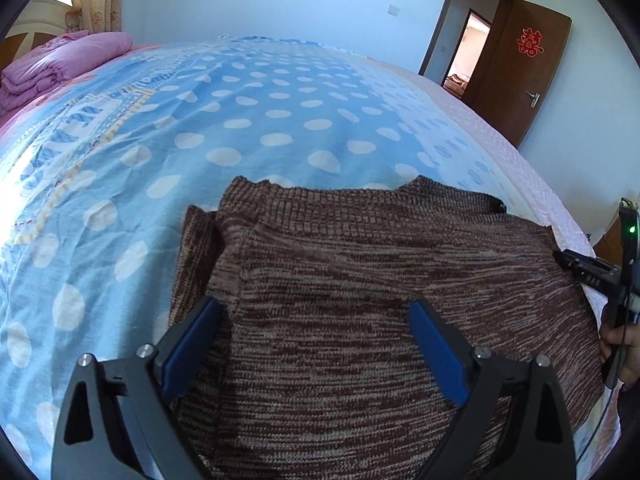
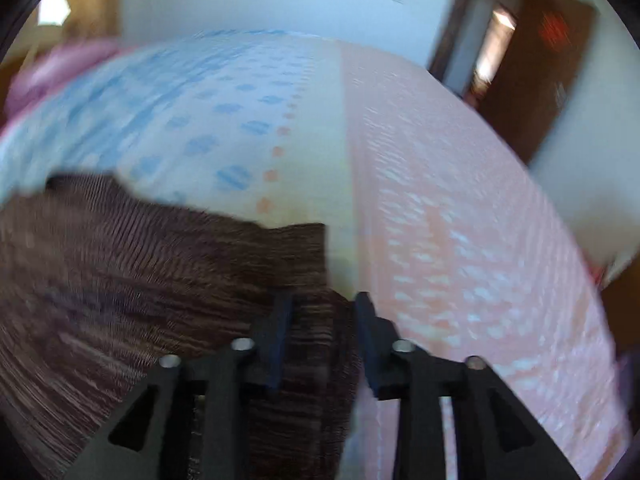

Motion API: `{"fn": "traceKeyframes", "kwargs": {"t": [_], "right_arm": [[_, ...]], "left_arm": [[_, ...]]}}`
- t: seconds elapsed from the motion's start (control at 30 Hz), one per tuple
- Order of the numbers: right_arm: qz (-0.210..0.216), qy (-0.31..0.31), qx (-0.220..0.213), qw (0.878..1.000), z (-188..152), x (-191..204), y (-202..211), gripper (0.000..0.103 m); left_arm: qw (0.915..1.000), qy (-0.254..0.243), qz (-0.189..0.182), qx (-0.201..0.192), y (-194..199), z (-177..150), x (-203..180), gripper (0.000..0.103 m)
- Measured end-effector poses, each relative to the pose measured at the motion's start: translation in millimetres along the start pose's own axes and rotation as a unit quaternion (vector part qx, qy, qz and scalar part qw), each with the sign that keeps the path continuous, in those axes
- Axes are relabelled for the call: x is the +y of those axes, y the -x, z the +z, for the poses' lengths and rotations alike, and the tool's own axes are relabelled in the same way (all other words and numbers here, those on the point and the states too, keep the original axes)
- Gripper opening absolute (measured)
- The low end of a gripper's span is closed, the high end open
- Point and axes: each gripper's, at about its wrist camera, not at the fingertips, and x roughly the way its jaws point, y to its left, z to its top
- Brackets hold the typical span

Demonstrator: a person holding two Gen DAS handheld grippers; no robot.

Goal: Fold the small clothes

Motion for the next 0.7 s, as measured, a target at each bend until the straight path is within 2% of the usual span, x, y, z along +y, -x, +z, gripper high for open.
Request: {"fn": "traceKeyframes", "kwargs": {"t": [0.07,0.1,0.23,0.33,0.37,0.43,0.57,0.6,0.63,0.67,0.7], "right_arm": [[-0.037,-0.025,-0.012,0.999,-6.7,-13.5,19.1,0.034],[-0.036,-0.036,-0.021,0.998,-14.1,-20.7,34.5,0.034],[0.056,-0.094,-0.031,0.993,-56.0,-28.6,92.7,0.034],[0.074,-0.09,-0.034,0.993,-91.9,-12.6,121.9,0.037],[0.077,-0.09,-0.032,0.992,-102.7,-7.3,125.3,0.039],[0.081,-0.088,-0.02,0.993,-123.4,4.5,123.9,0.049],[0.068,-0.073,0.004,0.995,-152.0,22.3,108.3,0.049],[0.057,-0.067,-0.007,0.996,-155.5,23.0,110.7,0.045],[0.044,-0.059,-0.011,0.997,-157.2,24.8,111.6,0.029],[0.046,-0.058,-0.01,0.997,-157.6,24.6,111.7,0.02],[0.052,-0.064,-0.009,0.997,-158.7,22.8,112.3,0.018]], "left_arm": [[1.0,-0.001,0.001,0.0,-0.5,0.1,-0.1,0.099],[1.0,0.0,-0.001,0.0,-0.5,0.1,0.1,0.1],[1.0,0.002,-0.005,-0.001,-0.5,-0.1,1.2,0.101],[1.0,0.005,-0.007,-0.003,0.1,-0.7,2.0,0.101],[0.9999,0.006,-0.007,-0.004,0.8,-1.2,2.1,0.101],[0.9999,0.011,-0.008,-0.009,4.7,-2.6,3.4,0.101],[0.9984,0.052,-0.016,-0.017,34.6,-16.9,14.6,0.1],[0.9975,0.063,-0.025,-0.021,47.0,-24.9,18.8,0.1],[0.9968,0.07,-0.028,-0.026,58.8,-32.8,22.8,0.1],[0.9965,0.074,-0.023,-0.031,71.4,-42.0,26.9,0.1],[0.9965,0.075,-0.013,-0.035,82.7,-50.9,30.7,0.1]]}}
